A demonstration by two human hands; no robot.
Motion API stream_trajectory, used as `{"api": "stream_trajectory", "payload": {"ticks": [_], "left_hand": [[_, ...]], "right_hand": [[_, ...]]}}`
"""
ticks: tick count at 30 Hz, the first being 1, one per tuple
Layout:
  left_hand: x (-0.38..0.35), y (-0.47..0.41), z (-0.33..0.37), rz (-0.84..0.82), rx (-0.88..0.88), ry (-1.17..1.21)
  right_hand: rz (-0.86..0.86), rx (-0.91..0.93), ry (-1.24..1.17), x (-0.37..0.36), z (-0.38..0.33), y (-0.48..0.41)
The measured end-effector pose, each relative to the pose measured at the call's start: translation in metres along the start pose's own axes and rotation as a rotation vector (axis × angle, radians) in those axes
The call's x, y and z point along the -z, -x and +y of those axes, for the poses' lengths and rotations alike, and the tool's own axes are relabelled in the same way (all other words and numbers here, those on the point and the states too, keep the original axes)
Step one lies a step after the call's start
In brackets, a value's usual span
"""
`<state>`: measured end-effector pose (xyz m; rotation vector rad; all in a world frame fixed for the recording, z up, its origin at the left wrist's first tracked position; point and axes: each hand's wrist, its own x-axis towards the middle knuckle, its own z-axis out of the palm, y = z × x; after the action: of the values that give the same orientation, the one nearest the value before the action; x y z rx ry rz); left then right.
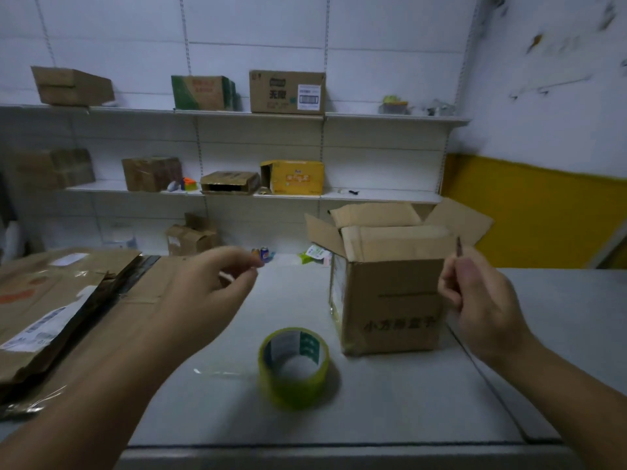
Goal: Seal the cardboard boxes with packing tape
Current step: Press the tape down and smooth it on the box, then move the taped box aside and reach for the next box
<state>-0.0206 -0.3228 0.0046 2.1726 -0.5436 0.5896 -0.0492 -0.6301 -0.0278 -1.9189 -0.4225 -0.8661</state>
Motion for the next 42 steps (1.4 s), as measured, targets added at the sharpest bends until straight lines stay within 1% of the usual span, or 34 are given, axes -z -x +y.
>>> {"api": "stream_trajectory", "payload": {"ticks": [1, 2, 4, 5, 6, 7, 9, 10, 11, 12, 13, 14, 16, 17, 18, 19, 20, 21, 22, 23, 24, 25, 27, 28, 29, 30, 31, 32, 34, 36, 37, 39, 40, 42], "left_hand": [[-0.002, -0.007, 0.019, 0.034, -0.081, 0.066], [-0.004, -0.015, 0.037, 0.039, -0.139, 0.145], [-0.014, -0.033, 0.068, -0.014, -0.206, 0.24], [-0.022, -0.044, 0.081, -0.074, -0.228, 0.21], [-0.034, -0.056, 0.089, -0.16, -0.236, 0.124], [-0.047, -0.068, 0.096, -0.267, -0.221, 0.005], [-0.075, -0.089, 0.1, -0.486, -0.161, -0.269], [-0.086, -0.098, 0.099, -0.569, -0.115, -0.347], [-0.095, -0.103, 0.097, -0.618, -0.057, -0.37], [-0.1, -0.107, 0.094, -0.625, 0.0, -0.355], [-0.102, -0.108, 0.092, -0.585, 0.019, -0.341], [-0.101, -0.105, 0.092, -0.499, -0.023, -0.36], [-0.093, -0.092, 0.091, -0.288, -0.201, -0.395], [-0.088, -0.082, 0.091, -0.212, -0.304, -0.349], [-0.085, -0.072, 0.089, -0.182, -0.394, -0.279], [-0.082, -0.065, 0.088, -0.209, -0.47, -0.23], [-0.08, -0.058, 0.088, -0.308, -0.501, -0.233], [-0.08, -0.053, 0.089, -0.443, -0.5, -0.265], [-0.082, -0.049, 0.088, -0.576, -0.472, -0.308], [-0.084, -0.048, 0.087, -0.668, -0.427, -0.337], [-0.085, -0.049, 0.087, -0.705, -0.387, -0.327], [-0.086, -0.051, 0.087, -0.701, -0.352, -0.274], [-0.087, -0.056, 0.092, -0.611, -0.249, -0.143], [-0.088, -0.06, 0.092, -0.546, -0.204, -0.126], [-0.092, -0.065, 0.091, -0.483, -0.19, -0.17], [-0.096, -0.069, 0.088, -0.461, -0.174, -0.269], [-0.1, -0.072, 0.083, -0.489, -0.134, -0.341], [-0.102, -0.073, 0.078, -0.545, -0.052, -0.31], [-0.108, -0.073, 0.07, -0.634, 0.106, 0.011], [-0.116, -0.069, 0.06, -0.618, 0.156, 0.288], [-0.121, -0.067, 0.053, -0.591, 0.176, 0.399], [-0.13, -0.062, 0.043, -0.573, 0.235, 0.611], [-0.135, -0.06, 0.039, -0.588, 0.241, 0.691], [-0.138, -0.059, 0.034, -0.609, 0.231, 0.735]], "right_hand": [[-0.055, 0.037, 0.162, 0.013, 0.008, 0.002], [-0.173, 0.052, 0.381, 0.026, 0.017, 0.006], [-0.513, -0.008, 0.784, 0.048, 0.042, 0.021], [-0.668, -0.058, 0.901, 0.057, 0.057, 0.029], [-0.775, -0.096, 0.971, 0.062, 0.071, 0.036], [-0.821, -0.098, 1.012, 0.065, 0.082, 0.042], [-0.765, -0.099, 0.978, 0.064, 0.097, 0.046], [-0.713, -0.113, 0.93, 0.062, 0.101, 0.047], [-0.678, -0.122, 0.894, 0.06, 0.104, 0.047], [-0.647, -0.131, 0.877, 0.059, 0.104, 0.047], [-0.616, -0.133, 0.878, 0.058, 0.106, 0.048], [-0.591, -0.128, 0.892, 0.06, 0.108, 0.049], [-0.531, -0.14, 0.88, 0.064, 0.11, 0.05], [-0.456, -0.177, 0.79, 0.065, 0.108, 0.048], [-0.333, -0.262, 0.63, 0.066, 0.1, 0.042], [-0.164, -0.364, 0.405, 0.066, 0.09, 0.032], [-0.001, -0.443, 0.144, 0.067, 0.078, 0.018], [0.106, -0.484, -0.083, 0.069, 0.069, 0.001], [0.137, -0.507, -0.226, 0.073, 0.058, -0.015], [0.114, -0.51, -0.332, 0.076, 0.049, -0.029], [0.059, -0.51, -0.384, 0.077, 0.041, -0.041], [-0.006, -0.514, -0.363, 0.076, 0.035, -0.051], [-0.103, -0.513, -0.179, 0.07, 0.032, -0.064], [-0.084, -0.508, -0.122, 0.068, 0.032, -0.067], [-0.016, -0.526, -0.131, 0.066, 0.038, -0.067], [0.07, -0.57, -0.18, 0.064, 0.041, -0.066], [0.137, -0.637, -0.246, 0.065, 0.048, -0.061], [0.161, -0.701, -0.282, 0.064, 0.053, -0.054], [0.088, -0.759, -0.215, 0.059, 0.069, -0.038], [0.063, -0.689, -0.09, 0.053, 0.078, -0.032], [0.073, -0.66, -0.091, 0.05, 0.077, -0.032], [0.071, -0.677, -0.293, 0.042, 0.069, -0.032], [0.02, -0.718, -0.398, 0.04, 0.065, -0.03], [-0.067, -0.737, -0.428, 0.034, 0.066, -0.025]]}}
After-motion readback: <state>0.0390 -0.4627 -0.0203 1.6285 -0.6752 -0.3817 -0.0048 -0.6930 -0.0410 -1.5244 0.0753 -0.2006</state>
